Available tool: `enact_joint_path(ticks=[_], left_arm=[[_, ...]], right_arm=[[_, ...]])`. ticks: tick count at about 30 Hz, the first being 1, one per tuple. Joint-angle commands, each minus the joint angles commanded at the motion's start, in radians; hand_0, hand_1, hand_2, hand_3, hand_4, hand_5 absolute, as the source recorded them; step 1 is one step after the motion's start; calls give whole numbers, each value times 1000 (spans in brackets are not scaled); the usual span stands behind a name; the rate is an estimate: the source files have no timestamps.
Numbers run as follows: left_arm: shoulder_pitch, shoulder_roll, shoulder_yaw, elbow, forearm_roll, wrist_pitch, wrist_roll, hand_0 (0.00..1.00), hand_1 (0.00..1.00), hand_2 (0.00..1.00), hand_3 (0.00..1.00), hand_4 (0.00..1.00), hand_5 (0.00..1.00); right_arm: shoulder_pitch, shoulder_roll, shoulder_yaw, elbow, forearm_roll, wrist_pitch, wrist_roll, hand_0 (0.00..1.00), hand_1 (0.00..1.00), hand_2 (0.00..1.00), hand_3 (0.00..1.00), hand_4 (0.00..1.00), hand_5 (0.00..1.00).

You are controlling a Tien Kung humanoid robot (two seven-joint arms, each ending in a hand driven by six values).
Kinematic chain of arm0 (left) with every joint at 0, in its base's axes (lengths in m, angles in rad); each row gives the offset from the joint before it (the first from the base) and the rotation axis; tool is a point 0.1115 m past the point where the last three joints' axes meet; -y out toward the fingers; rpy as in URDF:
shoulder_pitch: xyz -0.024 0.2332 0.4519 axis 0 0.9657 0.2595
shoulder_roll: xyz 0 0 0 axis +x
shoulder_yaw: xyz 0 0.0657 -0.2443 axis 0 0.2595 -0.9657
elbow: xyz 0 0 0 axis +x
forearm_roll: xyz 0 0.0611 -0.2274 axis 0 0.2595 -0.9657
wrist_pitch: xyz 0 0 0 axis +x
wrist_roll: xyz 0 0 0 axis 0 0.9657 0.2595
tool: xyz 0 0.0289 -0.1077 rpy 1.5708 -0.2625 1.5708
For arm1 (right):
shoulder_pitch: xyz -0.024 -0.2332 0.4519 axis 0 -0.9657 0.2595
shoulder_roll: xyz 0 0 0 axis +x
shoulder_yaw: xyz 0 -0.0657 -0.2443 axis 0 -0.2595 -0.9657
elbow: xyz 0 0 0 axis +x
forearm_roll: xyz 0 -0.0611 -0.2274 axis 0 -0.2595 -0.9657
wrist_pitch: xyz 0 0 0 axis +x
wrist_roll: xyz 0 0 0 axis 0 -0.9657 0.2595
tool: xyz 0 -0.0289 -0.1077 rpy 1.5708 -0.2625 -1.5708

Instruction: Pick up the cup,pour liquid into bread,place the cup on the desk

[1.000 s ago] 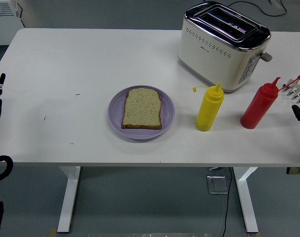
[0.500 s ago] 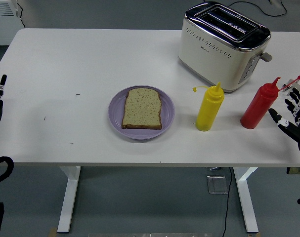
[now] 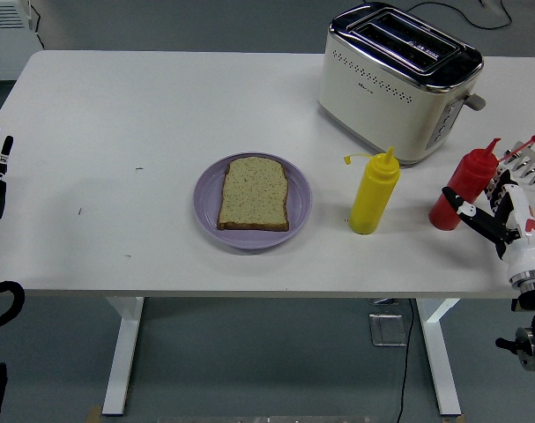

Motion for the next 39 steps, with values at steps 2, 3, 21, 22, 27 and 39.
enact_joint_path(ticks=[2, 3, 21, 22, 27, 39], left_arm=[[-1, 0, -1, 0, 0, 0, 0, 786, 736, 739, 695, 514, 998], [-2, 0, -2, 0, 0, 0, 0, 786, 736, 739, 695, 514, 998], [-3, -3, -7, 1, 0, 0, 0, 786, 736, 738, 694, 514, 998], [-3, -3, -7, 1, 0, 0, 0, 786, 736, 738, 694, 514, 998], [-3, -4, -10, 2, 0, 0, 0, 785, 737, 739, 695, 513, 998], [-4, -5, -11, 3, 0, 0, 0, 785, 736, 739, 694, 511, 998]], right_arm=[[8, 2, -5, -6, 4, -4, 2, 993, 927, 978, 998, 923, 289], [13, 4, -8, -11, 9, -7, 5, 993, 927, 978, 998, 923, 289], [96, 19, -93, -82, 160, -89, 36, 732, 694, 654, 813, 880, 234], [97, 19, -94, -82, 162, -89, 37, 732, 694, 654, 813, 880, 234], [104, 20, -111, -83, 206, -95, 57, 569, 575, 555, 724, 830, 189], [123, 25, -141, -89, 297, -98, 100, 376, 434, 459, 626, 703, 80]])
